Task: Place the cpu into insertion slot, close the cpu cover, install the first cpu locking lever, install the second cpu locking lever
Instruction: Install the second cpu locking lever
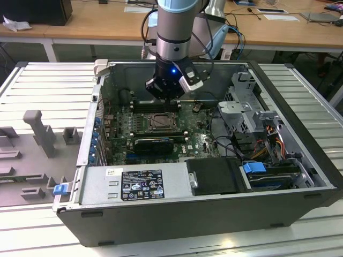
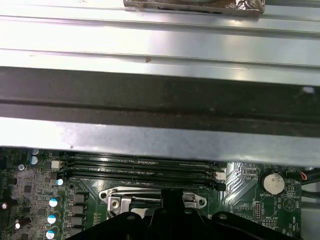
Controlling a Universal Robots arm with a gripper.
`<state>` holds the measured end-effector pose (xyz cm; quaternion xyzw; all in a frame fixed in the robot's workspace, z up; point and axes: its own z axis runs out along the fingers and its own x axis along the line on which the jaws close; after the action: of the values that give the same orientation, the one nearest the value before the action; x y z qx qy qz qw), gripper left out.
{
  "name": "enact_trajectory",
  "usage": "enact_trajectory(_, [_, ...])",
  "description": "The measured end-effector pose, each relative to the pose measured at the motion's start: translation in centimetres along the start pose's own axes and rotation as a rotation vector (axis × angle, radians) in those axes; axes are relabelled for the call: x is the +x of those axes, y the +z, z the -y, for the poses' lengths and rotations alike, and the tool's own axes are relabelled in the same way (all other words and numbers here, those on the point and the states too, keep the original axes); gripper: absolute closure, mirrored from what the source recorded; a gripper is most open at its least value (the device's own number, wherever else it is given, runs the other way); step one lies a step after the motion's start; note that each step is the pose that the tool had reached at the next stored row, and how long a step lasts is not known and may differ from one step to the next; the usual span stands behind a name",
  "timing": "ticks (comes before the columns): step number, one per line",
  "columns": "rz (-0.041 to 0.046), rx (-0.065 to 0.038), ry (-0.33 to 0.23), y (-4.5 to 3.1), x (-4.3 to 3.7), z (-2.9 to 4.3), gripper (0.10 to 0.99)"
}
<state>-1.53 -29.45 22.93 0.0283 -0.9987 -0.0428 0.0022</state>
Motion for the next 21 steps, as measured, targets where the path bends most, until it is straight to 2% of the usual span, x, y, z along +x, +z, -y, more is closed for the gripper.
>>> enact_trajectory(8, [0.0000, 0.000, 0.000, -0.35, 0.00, 0.09, 0.980])
enact_trajectory(21, [0.0000, 0.000, 0.000, -0.44, 0.03, 1.18, 0.980])
